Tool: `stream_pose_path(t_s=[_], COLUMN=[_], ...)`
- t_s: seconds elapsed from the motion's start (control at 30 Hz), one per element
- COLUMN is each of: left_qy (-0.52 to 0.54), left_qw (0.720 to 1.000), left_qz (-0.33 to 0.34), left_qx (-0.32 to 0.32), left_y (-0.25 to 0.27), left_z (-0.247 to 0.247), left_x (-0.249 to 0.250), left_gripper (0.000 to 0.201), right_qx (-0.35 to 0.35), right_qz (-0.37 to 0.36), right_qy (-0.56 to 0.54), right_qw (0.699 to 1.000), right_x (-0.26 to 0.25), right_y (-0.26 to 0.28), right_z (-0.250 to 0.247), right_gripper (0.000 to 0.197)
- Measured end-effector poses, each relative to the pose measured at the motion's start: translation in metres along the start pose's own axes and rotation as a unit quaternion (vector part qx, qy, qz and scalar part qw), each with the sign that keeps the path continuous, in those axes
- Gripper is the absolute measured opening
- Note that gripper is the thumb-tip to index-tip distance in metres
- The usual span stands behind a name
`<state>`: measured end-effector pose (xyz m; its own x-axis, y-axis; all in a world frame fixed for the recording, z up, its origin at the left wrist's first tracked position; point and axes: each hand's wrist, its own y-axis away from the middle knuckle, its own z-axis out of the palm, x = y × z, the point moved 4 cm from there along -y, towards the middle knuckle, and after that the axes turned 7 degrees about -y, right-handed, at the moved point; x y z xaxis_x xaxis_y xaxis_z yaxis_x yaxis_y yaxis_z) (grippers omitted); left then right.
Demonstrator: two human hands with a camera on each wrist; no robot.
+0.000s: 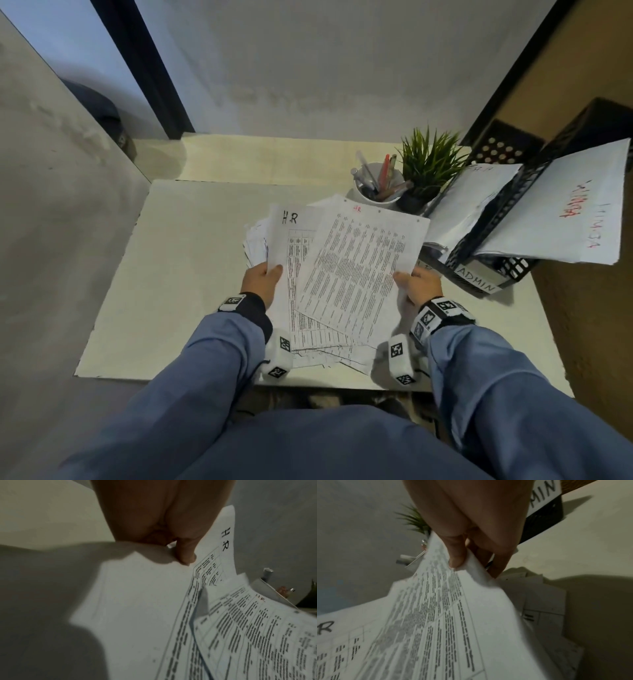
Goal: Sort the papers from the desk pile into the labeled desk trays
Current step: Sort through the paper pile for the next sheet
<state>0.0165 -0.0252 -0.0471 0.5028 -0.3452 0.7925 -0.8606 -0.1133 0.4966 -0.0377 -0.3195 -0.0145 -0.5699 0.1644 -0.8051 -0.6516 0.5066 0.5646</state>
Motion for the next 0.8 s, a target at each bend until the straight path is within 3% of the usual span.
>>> stream_pose_path(t_s=[0.1, 0.2, 0.37, 0.47, 0.57, 0.63, 0.7, 0.77, 0.8], left_qy=[0.004, 0.023, 0.113, 0.104, 0.055, -0.053, -0.130, -0.126, -0.121], left_qw=[1.000, 0.999, 0.988, 0.985, 0.995, 0.998, 0.982, 0.976, 0.975], left_qz=[-0.007, -0.023, -0.058, -0.047, -0.029, -0.016, -0.028, -0.075, -0.097], left_qx=[-0.008, -0.027, -0.090, -0.130, -0.073, 0.023, 0.136, 0.164, 0.157], left_y=[0.001, -0.003, 0.013, 0.023, 0.022, 0.017, 0.011, 0.009, 0.009], left_z=[0.000, 0.004, 0.016, 0.024, 0.018, 0.005, -0.011, -0.018, -0.018], left_x=[0.003, -0.003, 0.010, 0.015, 0.015, 0.017, 0.013, 0.007, 0.003], left_gripper=[0.006, 0.019, 0.032, 0.043, 0.040, 0.034, 0.031, 0.025, 0.026], right_qx=[-0.003, -0.040, -0.064, -0.053, -0.024, -0.036, -0.042, -0.042, -0.061], right_qz=[0.017, 0.042, 0.006, 0.000, -0.036, -0.031, 0.002, 0.040, 0.037], right_qy=[-0.007, 0.006, -0.023, -0.073, 0.010, 0.026, 0.050, 0.108, 0.115], right_qw=[1.000, 0.998, 0.998, 0.996, 0.999, 0.999, 0.998, 0.992, 0.991], right_x=[0.000, -0.001, -0.006, -0.009, -0.003, 0.002, 0.009, 0.014, 0.015], right_y=[-0.003, 0.001, 0.013, 0.010, 0.009, 0.009, 0.007, 0.004, 0.001], right_z=[-0.001, 0.004, 0.023, 0.028, 0.028, 0.030, 0.030, 0.029, 0.030], right_gripper=[0.008, 0.003, 0.021, 0.025, 0.026, 0.029, 0.026, 0.012, 0.018])
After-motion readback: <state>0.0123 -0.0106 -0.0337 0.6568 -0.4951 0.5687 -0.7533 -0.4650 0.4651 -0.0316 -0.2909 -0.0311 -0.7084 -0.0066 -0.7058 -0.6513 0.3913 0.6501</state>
